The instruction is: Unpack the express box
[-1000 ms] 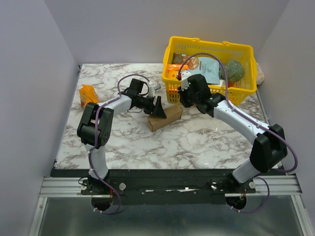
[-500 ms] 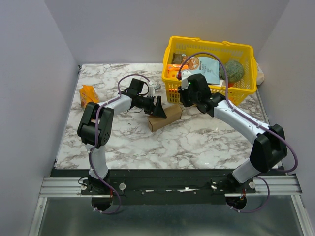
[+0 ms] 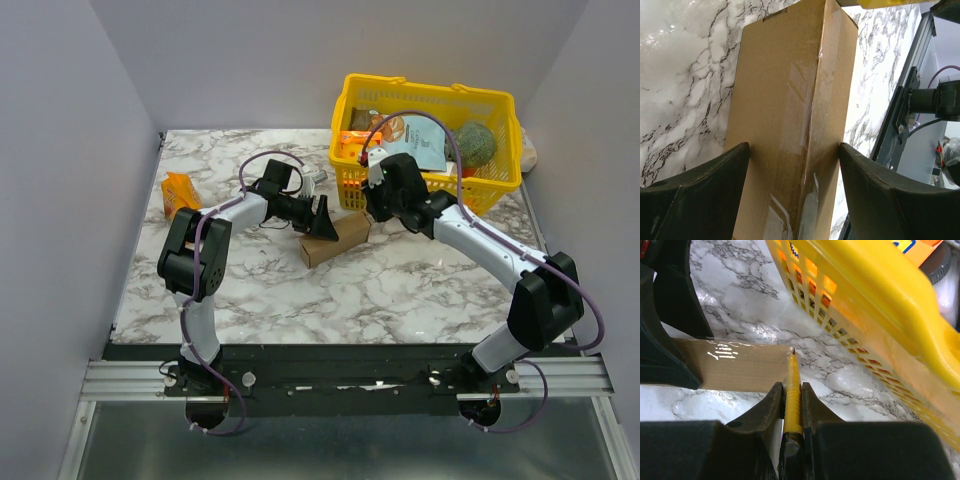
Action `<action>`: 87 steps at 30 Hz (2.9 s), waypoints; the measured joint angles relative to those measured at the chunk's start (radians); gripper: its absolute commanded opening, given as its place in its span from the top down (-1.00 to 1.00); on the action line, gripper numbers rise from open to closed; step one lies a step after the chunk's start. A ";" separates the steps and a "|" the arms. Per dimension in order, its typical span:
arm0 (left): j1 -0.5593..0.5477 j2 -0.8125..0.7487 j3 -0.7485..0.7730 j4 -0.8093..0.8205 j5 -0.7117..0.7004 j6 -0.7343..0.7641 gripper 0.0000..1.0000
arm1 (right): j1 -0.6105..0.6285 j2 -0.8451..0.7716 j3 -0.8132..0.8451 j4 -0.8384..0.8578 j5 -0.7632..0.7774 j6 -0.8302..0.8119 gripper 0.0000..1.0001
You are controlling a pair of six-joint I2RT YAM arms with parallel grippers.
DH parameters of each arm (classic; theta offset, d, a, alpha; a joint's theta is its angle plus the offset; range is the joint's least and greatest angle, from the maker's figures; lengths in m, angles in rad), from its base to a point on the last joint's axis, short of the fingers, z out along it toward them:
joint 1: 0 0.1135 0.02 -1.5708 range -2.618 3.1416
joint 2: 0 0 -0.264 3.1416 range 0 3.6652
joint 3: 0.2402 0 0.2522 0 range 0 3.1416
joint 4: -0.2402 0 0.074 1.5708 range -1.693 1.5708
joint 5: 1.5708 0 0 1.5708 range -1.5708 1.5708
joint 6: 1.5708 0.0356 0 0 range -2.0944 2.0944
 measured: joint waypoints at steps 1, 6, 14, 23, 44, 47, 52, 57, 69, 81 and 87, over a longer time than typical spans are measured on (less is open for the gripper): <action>0.000 0.001 0.000 0.000 0.001 -0.001 -0.56 | 0.000 0.000 -0.002 -0.003 0.000 -0.001 0.99; 0.000 0.007 0.006 0.003 0.003 -0.005 -0.51 | 0.000 0.000 -0.003 -0.007 0.000 -0.006 0.99; 0.000 0.012 0.012 0.005 0.004 -0.013 -0.46 | 0.000 -0.009 -0.002 -0.076 -0.003 -0.006 0.99; -0.005 0.022 0.024 0.011 0.011 -0.010 -0.59 | -0.002 -0.024 0.034 -0.184 0.001 -0.006 0.99; -0.009 0.021 0.007 0.105 0.017 -0.145 -0.56 | 0.037 -0.134 0.165 -0.116 -0.150 -0.098 0.99; -0.008 0.022 -0.013 0.159 0.017 -0.217 -0.47 | 0.106 -0.184 0.130 -0.098 -0.200 -0.133 0.99; -0.001 0.019 -0.095 0.301 0.018 -0.396 -0.43 | 0.206 -0.183 0.099 -0.071 -0.210 -0.177 0.99; 0.005 -0.029 -0.224 0.461 0.006 -0.581 -0.42 | 0.309 -0.123 0.056 -0.027 -0.070 -0.144 0.99; 0.004 -0.101 -0.335 0.553 -0.099 -0.750 -0.41 | 0.403 -0.078 0.036 -0.014 0.010 -0.081 0.99; 0.002 -0.104 -0.336 0.547 -0.119 -0.733 -0.44 | 0.409 -0.078 0.011 -0.038 -0.113 -0.158 0.99; 0.002 -0.104 -0.321 0.521 -0.122 -0.683 -0.44 | 0.409 -0.082 0.011 -0.050 -0.121 -0.185 0.99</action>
